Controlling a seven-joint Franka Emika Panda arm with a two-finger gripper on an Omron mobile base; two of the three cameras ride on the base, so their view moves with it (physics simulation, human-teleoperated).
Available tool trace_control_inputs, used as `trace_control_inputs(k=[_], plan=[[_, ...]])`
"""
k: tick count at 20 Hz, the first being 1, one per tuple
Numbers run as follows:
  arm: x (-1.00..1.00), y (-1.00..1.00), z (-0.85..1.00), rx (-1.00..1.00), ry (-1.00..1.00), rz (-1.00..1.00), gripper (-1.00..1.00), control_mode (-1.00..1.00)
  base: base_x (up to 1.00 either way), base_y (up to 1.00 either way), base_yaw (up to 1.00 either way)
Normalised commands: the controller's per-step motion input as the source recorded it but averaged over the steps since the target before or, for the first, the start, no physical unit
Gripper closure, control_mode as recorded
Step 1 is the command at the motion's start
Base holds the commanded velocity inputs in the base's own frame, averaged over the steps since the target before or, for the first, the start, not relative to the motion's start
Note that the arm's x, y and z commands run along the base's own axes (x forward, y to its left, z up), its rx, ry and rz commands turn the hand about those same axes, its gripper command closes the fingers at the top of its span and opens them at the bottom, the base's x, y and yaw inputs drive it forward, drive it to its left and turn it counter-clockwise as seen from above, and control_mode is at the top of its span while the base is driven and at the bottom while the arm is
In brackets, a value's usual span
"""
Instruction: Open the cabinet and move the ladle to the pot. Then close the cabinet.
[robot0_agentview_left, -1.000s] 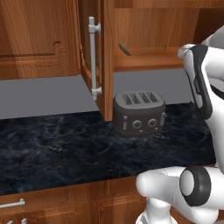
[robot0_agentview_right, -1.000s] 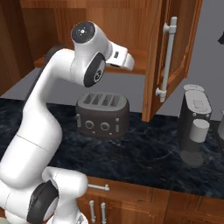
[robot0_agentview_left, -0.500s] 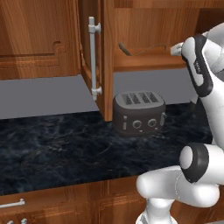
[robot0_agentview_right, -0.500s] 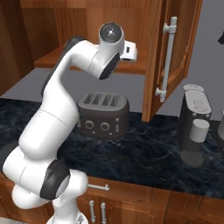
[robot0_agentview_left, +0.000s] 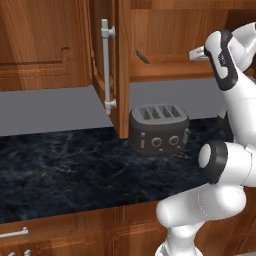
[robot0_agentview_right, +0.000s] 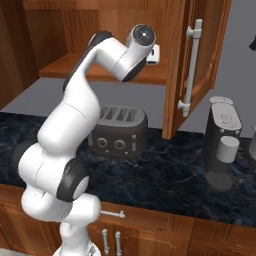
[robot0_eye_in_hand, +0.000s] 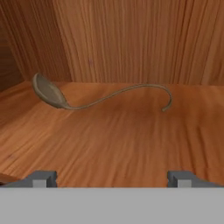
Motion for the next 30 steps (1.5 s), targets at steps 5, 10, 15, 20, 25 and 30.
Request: trace_control_inputs(k=[5,10,15,20,25,30], plan=[[0.27,0.00,0.00,0.00,-0.01,0.04,-1.00,-1.00,0.00,0.00,0.00],[0.30,0.00,0.00,0.00,0.00,0.03,-1.00,-1.00,0.00,0.00,0.00],[0.29,0.00,0.00,0.00,0.00,0.03,-1.00,-1.00,0.00,0.00,0.00],[0.12,-0.08,0.00,0.00,-0.03,0.02,-1.00,-1.00,0.00,0.00,0.00],[0.03,-0.03,-0.06,0.00,-0.01,0.01,-1.00,-1.00,0.00,0.00,0.00],[0.15,0.00,-0.12,0.00,0.00,0.01,-1.00,-1.00,0.00,0.00,0.00]])
